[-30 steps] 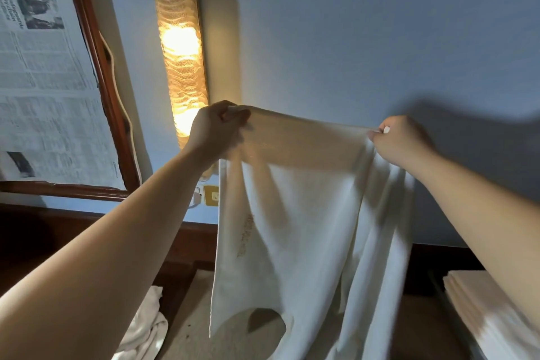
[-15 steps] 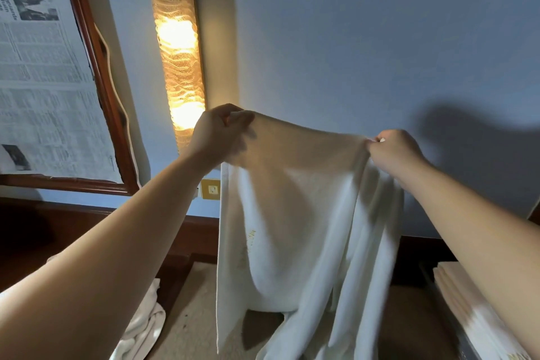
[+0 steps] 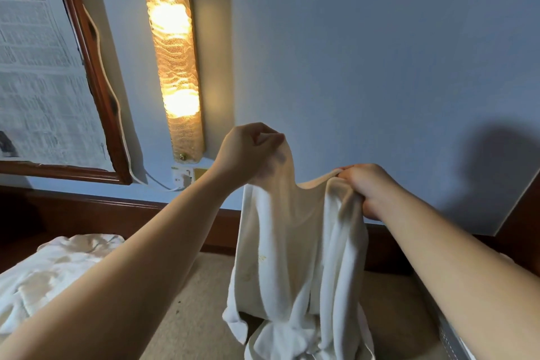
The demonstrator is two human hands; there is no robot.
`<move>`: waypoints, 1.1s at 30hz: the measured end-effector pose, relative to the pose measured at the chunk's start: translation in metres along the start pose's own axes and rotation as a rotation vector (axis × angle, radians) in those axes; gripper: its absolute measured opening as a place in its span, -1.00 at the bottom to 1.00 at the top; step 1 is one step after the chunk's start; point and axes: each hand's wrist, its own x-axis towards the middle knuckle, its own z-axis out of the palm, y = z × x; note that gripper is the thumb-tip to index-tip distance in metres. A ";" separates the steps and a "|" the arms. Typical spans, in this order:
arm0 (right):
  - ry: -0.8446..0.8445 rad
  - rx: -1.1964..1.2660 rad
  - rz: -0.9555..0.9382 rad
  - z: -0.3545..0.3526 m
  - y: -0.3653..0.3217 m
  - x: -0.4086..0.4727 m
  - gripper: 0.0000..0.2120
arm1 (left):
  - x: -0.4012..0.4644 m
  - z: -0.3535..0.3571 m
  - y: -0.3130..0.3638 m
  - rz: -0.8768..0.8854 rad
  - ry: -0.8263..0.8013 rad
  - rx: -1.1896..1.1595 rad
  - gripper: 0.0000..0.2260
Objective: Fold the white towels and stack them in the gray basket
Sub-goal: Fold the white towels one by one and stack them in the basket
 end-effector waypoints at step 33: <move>0.389 -0.172 -0.491 -0.070 -0.155 0.032 -0.71 | 0.069 -0.068 0.070 0.278 0.168 0.117 -0.87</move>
